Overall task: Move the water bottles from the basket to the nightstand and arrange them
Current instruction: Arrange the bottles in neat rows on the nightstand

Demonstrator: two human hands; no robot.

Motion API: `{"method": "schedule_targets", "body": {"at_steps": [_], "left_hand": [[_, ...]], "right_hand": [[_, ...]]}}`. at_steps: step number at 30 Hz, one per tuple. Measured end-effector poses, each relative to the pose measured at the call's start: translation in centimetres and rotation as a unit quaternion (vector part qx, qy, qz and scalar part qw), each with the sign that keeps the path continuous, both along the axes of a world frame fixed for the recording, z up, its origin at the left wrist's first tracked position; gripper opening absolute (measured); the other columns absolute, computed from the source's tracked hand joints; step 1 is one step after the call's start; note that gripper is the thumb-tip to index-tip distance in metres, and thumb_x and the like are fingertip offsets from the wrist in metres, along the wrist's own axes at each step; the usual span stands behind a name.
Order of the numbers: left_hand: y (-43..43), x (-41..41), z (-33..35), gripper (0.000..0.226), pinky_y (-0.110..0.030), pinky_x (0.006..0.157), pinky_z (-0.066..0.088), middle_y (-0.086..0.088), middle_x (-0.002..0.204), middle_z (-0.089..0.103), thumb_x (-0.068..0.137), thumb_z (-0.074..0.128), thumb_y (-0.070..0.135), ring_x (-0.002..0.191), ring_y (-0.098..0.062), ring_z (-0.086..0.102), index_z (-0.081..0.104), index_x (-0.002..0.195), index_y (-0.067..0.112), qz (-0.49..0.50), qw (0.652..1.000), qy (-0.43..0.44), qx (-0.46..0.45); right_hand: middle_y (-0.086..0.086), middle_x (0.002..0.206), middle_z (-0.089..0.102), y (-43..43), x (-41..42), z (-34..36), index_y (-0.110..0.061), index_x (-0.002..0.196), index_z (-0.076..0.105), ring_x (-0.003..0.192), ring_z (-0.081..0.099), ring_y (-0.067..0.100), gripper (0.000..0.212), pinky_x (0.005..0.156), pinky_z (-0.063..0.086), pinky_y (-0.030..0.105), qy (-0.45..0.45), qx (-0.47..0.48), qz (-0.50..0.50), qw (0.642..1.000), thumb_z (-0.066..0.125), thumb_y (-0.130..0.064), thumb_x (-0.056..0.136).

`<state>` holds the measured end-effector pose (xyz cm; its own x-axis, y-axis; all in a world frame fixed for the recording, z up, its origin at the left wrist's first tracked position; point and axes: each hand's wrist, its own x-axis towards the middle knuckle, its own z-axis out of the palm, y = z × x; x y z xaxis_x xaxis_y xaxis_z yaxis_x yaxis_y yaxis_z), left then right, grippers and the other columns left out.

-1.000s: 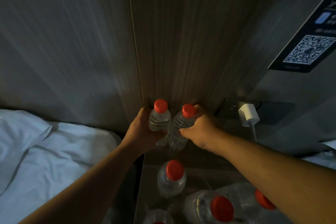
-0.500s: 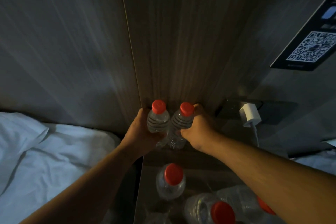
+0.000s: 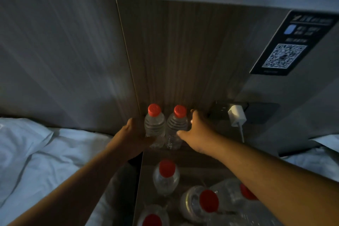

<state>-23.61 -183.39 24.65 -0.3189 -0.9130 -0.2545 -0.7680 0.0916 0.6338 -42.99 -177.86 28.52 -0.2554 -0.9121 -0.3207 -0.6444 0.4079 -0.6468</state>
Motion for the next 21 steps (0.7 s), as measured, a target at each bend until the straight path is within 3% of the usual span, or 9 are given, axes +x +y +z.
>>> {"method": "schedule_targets", "body": {"at_steps": [1, 3, 5, 9, 10, 15, 17, 19, 21], "left_hand": [[1.1, 0.1, 1.4, 0.041, -0.04, 0.074, 0.057, 0.003, 0.083, 0.059, 0.073, 0.075, 0.052, 0.085, -0.022, 0.067, 0.051, 0.087, 0.022, 0.019, 1.0, -0.008, 0.006], [2.9, 0.5, 3.4, 0.032, -0.045, 0.079, 0.055, -0.005, 0.084, 0.059, 0.084, 0.072, 0.031, 0.089, -0.031, 0.065, 0.058, 0.094, 0.003, 0.04, 0.999, 0.006, 0.002], [4.8, 0.7, 5.1, 0.04, -0.046, 0.078, 0.055, -0.009, 0.089, 0.065, 0.083, 0.069, 0.036, 0.088, -0.029, 0.065, 0.061, 0.101, 0.001, 0.047, 0.997, 0.05, -0.027], [8.1, 0.3, 7.3, 0.01, -0.015, 0.063, 0.051, 0.002, 0.088, 0.071, 0.087, 0.07, 0.018, 0.076, -0.001, 0.066, 0.067, 0.096, 0.016, 0.027, 0.985, 0.167, -0.013], [8.7, 0.1, 7.8, 0.013, -0.01, 0.064, 0.05, 0.006, 0.088, 0.071, 0.087, 0.07, 0.017, 0.076, 0.005, 0.065, 0.067, 0.098, 0.021, 0.01, 0.985, 0.172, -0.019], [10.1, 0.1, 7.4, 0.022, -0.029, 0.076, 0.057, 0.012, 0.09, 0.069, 0.081, 0.076, 0.027, 0.085, -0.004, 0.069, 0.067, 0.097, 0.038, -0.073, 0.985, 0.145, -0.06], [10.2, 0.1, 7.1, 0.024, -0.023, 0.074, 0.056, 0.021, 0.092, 0.063, 0.081, 0.076, 0.029, 0.084, 0.001, 0.066, 0.067, 0.103, 0.035, -0.109, 0.984, 0.1, -0.096], [10.4, 0.0, 7.2, 0.022, -0.008, 0.07, 0.045, 0.032, 0.087, 0.054, 0.082, 0.074, 0.025, 0.08, 0.013, 0.059, 0.07, 0.104, 0.03, -0.154, 0.977, 0.056, -0.133], [10.6, 0.0, 7.1, 0.027, -0.005, 0.068, 0.038, 0.035, 0.087, 0.049, 0.081, 0.076, 0.025, 0.077, 0.017, 0.053, 0.07, 0.107, 0.028, -0.169, 0.975, 0.034, -0.137]], "right_hand": [[0.008, 0.144, 0.043, 0.7, -0.4, 0.8, -0.018, 0.144, 0.028, 0.131, 0.044, 0.025, 0.069, 0.105, 0.041, 0.038, -0.004, 0.009, 0.009, 1.0, 0.067, -0.025, 0.087], [0.006, 0.139, 0.047, 2.5, -1.2, 2.4, -0.02, 0.142, 0.035, 0.126, 0.047, 0.021, 0.058, 0.095, 0.044, 0.029, -0.01, 0.0, 0.04, 0.999, 0.063, -0.021, 0.091], [0.003, 0.124, 0.057, 4.5, -1.6, 3.7, -0.02, 0.129, 0.05, 0.115, 0.055, 0.019, 0.042, 0.085, 0.048, 0.024, 0.003, -0.027, 0.066, 0.997, 0.064, -0.017, 0.09], [-0.004, 0.115, 0.064, 8.6, -2.5, 5.2, -0.025, 0.117, 0.058, 0.106, 0.06, 0.012, 0.03, 0.093, 0.051, 0.035, 0.035, -0.05, 0.098, 0.993, 0.065, -0.023, 0.088], [-0.005, 0.117, 0.065, 9.5, -2.8, 5.4, -0.026, 0.118, 0.058, 0.107, 0.061, 0.012, 0.029, 0.093, 0.052, 0.037, 0.048, -0.053, 0.109, 0.991, 0.064, -0.024, 0.089], [-0.002, 0.12, 0.064, 12.7, -4.2, 6.1, -0.022, 0.124, 0.058, 0.108, 0.063, 0.015, 0.031, 0.093, 0.053, 0.038, 0.128, -0.077, 0.165, 0.975, 0.058, -0.029, 0.093], [0.0, 0.127, 0.061, 13.6, -4.9, 6.2, -0.021, 0.13, 0.054, 0.113, 0.061, 0.017, 0.036, 0.097, 0.051, 0.036, 0.144, -0.054, 0.181, 0.971, 0.056, -0.026, 0.094], [0.002, 0.128, 0.06, 14.5, -5.9, 6.2, -0.018, 0.132, 0.053, 0.113, 0.06, 0.018, 0.04, 0.098, 0.049, 0.031, 0.16, -0.047, 0.183, 0.969, 0.059, -0.022, 0.093], [0.002, 0.122, 0.063, 15.3, -7.0, 6.2, -0.017, 0.129, 0.055, 0.107, 0.062, 0.019, 0.04, 0.093, 0.05, 0.029, 0.173, -0.044, 0.167, 0.97, 0.061, -0.027, 0.091]]}}
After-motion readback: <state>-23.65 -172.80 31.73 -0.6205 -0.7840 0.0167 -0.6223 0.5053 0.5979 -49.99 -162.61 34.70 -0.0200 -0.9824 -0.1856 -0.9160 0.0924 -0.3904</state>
